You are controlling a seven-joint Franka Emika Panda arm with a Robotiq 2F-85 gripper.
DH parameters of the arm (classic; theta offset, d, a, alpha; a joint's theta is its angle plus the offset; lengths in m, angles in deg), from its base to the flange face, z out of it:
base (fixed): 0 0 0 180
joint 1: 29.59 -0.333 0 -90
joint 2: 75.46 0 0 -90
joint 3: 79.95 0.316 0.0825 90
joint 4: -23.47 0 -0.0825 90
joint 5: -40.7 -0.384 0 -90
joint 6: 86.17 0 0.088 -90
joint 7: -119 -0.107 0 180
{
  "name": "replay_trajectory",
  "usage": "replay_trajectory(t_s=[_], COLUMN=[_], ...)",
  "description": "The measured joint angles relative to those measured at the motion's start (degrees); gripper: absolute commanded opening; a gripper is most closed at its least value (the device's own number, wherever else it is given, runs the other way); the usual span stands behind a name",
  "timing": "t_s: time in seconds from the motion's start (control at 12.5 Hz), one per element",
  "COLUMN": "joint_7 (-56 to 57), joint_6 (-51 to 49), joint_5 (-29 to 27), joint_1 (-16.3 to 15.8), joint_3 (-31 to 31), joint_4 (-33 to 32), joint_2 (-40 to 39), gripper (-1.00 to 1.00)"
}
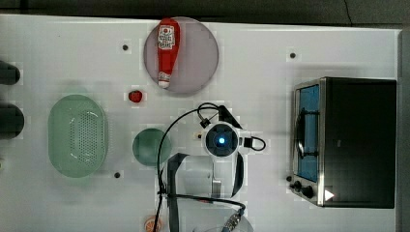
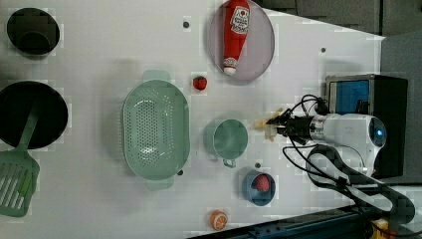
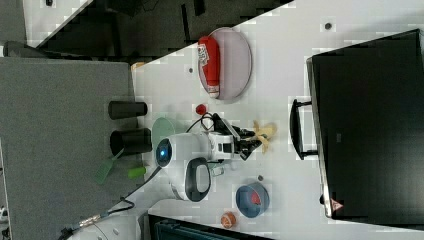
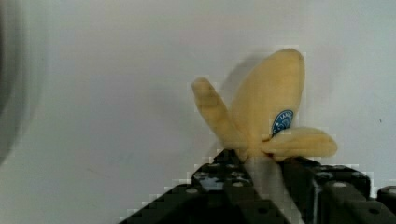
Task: Pick banana from table and place on oven.
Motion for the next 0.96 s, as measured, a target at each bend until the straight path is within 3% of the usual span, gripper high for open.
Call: replay_trajectory(t_s=[0.4,0.64,0.96], joint_7=[0.00,-0.09,-0.15], joint_6=[-3.58,-18.13,-44.75], joint_5=[-0.90,-0.71,-0.80], joint_1=[-0.75,-0.28,-1.02], joint_3=[-0.21,0.35,-0.39], joint_4=[0.22,2.35,15.00], joint_2=[4.45,14.29,30.12], gripper=[-0.58,-0.58,-0.58])
